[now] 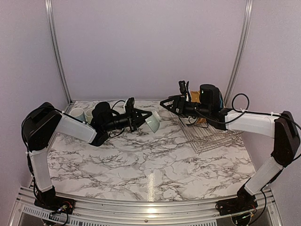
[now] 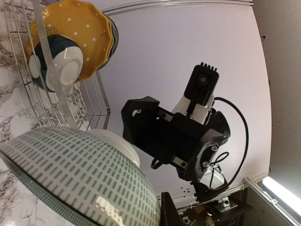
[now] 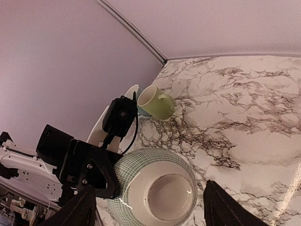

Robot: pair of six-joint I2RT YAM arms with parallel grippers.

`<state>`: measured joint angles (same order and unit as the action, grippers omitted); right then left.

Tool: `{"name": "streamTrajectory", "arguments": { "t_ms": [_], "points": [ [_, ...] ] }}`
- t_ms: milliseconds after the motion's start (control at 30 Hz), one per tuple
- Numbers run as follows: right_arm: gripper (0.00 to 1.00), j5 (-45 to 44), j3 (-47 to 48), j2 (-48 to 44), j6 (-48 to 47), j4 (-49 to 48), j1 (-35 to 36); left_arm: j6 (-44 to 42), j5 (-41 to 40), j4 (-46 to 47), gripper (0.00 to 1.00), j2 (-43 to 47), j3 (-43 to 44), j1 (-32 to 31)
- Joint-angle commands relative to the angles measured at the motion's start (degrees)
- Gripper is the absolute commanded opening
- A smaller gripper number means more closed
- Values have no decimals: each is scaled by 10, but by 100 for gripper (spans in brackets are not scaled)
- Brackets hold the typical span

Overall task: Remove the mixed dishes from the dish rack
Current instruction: Pass from the right arm to the left, then place the bowl at the corner of the board.

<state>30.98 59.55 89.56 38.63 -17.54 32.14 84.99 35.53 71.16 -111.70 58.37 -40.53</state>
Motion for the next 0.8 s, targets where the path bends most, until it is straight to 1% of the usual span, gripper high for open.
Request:
{"name": "streamTrajectory", "arguments": {
  "t_ms": [0,100,133,200,267,333,467,533,567,700,767],
  "points": [
    [82,-45,36,-16,-53,68,3,-119,4,-127,0,62,-18,24],
    [88,-71,36,-24,-73,95,2,-223,-18,-279,0,110,-17,33],
    [90,-77,38,-25,-79,105,2,-263,-27,-348,0,126,-11,35],
    [90,-88,42,-26,-92,122,1,-358,-76,-497,0,153,14,37],
    [90,-94,46,-27,-99,132,1,-444,-140,-642,0,172,47,37],
    [90,-98,47,-28,-102,136,0,-506,-215,-767,0,182,75,38],
    [90,-99,40,-30,-103,131,0,-582,-354,-955,0,168,138,39],
    [90,-99,37,-28,-104,129,0,-600,-420,-1029,0,158,152,40],
    [90,-100,37,-25,-103,130,0,-607,-448,-1051,0,156,153,40],
    [90,-97,44,-18,-108,134,0,-617,-542,-1107,0,156,141,43],
    [90,-98,48,-18,-110,136,0,-620,-573,-1129,0,150,136,46]
  ]
}}
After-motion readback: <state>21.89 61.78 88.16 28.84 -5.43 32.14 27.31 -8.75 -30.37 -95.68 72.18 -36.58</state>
